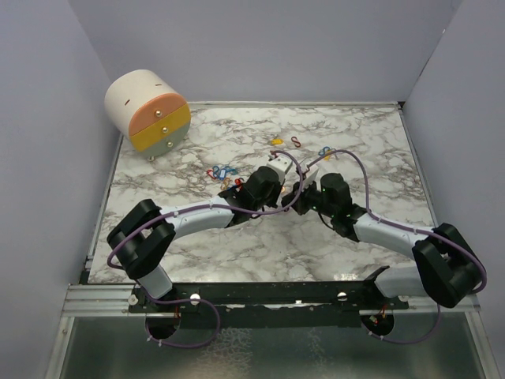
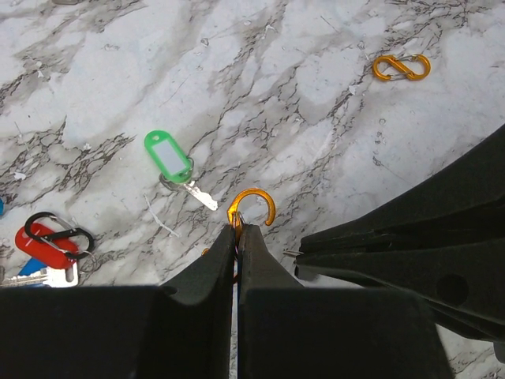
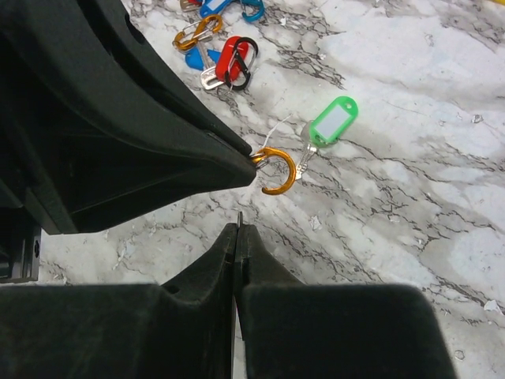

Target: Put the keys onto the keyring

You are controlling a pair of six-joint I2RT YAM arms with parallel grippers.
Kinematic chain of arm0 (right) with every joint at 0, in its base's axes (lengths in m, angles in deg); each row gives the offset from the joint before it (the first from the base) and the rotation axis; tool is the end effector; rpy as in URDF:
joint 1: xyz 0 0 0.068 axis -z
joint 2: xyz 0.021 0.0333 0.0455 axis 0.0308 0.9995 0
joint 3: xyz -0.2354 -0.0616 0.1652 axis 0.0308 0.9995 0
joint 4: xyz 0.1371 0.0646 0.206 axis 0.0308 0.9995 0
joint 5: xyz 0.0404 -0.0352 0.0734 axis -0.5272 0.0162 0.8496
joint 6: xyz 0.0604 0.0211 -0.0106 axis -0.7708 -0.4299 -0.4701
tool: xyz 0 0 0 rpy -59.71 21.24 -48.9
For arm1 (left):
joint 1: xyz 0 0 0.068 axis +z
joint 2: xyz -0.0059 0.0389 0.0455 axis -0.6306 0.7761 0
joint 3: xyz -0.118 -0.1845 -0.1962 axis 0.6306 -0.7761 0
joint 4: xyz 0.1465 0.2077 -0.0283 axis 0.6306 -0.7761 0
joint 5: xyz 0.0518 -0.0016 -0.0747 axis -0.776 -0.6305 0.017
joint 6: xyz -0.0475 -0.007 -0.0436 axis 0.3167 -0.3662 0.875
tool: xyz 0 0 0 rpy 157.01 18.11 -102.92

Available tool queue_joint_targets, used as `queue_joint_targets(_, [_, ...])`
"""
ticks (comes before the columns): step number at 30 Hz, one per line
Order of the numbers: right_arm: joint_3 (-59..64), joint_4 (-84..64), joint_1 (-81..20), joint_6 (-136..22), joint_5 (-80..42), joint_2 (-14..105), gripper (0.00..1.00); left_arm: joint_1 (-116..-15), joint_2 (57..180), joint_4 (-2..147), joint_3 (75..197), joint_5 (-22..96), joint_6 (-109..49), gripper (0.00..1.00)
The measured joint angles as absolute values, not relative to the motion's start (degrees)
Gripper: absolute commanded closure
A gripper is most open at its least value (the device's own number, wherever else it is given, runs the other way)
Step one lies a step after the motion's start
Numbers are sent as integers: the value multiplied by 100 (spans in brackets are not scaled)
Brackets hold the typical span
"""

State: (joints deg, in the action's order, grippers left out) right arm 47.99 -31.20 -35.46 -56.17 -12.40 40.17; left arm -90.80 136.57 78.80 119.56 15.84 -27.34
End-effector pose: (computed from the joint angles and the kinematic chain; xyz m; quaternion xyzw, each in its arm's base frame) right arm 0.2174 0.1602 0.2097 -0.2655 0.7969 0.2818 0.4638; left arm 0.2380 -0.2828 0.2401 0.2178 0.8307 -0.1927 0.4748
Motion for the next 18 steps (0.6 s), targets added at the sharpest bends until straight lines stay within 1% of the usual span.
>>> queue_joint_targets(18, [4773, -3044, -3592, -5613, -1277, 4113, 99, -9018, 13537, 7869, 11940, 1693, -2753, 100])
